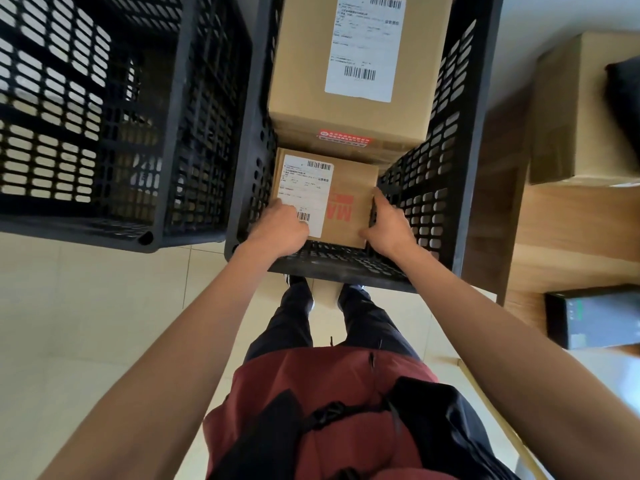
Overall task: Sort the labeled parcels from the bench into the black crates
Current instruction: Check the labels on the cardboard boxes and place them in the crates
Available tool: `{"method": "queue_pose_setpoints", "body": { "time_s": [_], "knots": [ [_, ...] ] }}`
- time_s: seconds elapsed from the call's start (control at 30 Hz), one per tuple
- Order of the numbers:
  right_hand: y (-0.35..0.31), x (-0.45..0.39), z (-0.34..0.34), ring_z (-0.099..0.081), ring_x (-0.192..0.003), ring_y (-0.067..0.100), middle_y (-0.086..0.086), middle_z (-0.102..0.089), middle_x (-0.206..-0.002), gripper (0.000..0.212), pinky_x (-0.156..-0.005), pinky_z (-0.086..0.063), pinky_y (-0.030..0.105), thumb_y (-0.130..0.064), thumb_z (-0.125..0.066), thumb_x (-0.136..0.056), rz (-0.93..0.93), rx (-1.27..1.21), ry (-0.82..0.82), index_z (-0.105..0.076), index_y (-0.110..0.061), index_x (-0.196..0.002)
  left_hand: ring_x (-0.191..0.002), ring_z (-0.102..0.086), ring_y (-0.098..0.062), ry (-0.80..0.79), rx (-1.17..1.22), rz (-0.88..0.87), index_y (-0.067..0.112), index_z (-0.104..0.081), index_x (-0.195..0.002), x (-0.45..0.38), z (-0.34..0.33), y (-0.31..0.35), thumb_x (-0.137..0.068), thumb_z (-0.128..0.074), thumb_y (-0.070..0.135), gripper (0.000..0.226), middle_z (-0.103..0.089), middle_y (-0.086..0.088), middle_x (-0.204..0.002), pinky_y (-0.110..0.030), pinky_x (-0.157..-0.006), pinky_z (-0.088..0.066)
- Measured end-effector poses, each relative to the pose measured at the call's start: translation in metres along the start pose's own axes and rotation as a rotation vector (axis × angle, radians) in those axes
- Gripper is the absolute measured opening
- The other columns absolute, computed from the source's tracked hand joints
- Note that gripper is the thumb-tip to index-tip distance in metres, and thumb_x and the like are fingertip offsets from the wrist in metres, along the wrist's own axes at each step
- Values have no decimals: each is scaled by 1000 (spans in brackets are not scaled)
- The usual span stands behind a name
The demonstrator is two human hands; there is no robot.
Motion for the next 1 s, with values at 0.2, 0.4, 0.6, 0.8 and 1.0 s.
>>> {"method": "queue_pose_setpoints", "body": {
  "time_s": [0.2,0.4,0.6,0.8,1.0],
  "knots": [
    [-8,9,-16,-18,-157,35,3,-2,-174,74,-116,-40,57,-12,-61,-96,173,392,-180,-30,-29,-161,-145,-29,-35,-106,-253,21,11,-44,-152,1,-10,0,-99,-50,26,55,-22,-11,-161,-58,-114,-37],
    [-10,10,-12,-1,-161,33,-5,14,-174,72,-124,-26,62,-14,-53,-103,99,443,-275,-23,-36,-164,-155,5,-43,-243,-323,34,6,-28,-158,-1,-18,-2,-94,-52,25,71,15,-21,-169,-62,-122,-21],
    [-11,17,-4,-8,-160,32,2,-12,-174,62,-126,-22,58,-19,-57,-101,103,327,-194,-39,-30,-159,-133,-40,-37,-25,-109,-9,10,-53,-145,-3,-2,-1,-97,-50,41,57,-42,-17,-152,-47,-101,-47],
    [-22,54,41,-61,-118,16,-4,-58,-146,45,-97,-52,33,-22,-58,-105,28,-226,91,-54,-21,-150,-141,-47,-29,74,90,-196,16,-45,-155,19,27,22,-105,-54,33,54,-42,-7,-162,-41,-112,-43],
    [-12,125,96,-63,-120,0,-11,-70,-129,35,-106,-48,26,-26,-60,-105,50,-552,354,-63,-25,-140,-128,-55,-11,56,231,-480,27,-54,-149,56,49,81,-107,-53,34,42,-54,4,-151,-39,-108,-48]
  ]
}}
Point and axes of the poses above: each hand's wrist, its own x-axis away from the middle knuckle, its own z-axis out of the back of the hand, y = z × x, the point moved 5 cm from there along -x, towards the middle knuckle
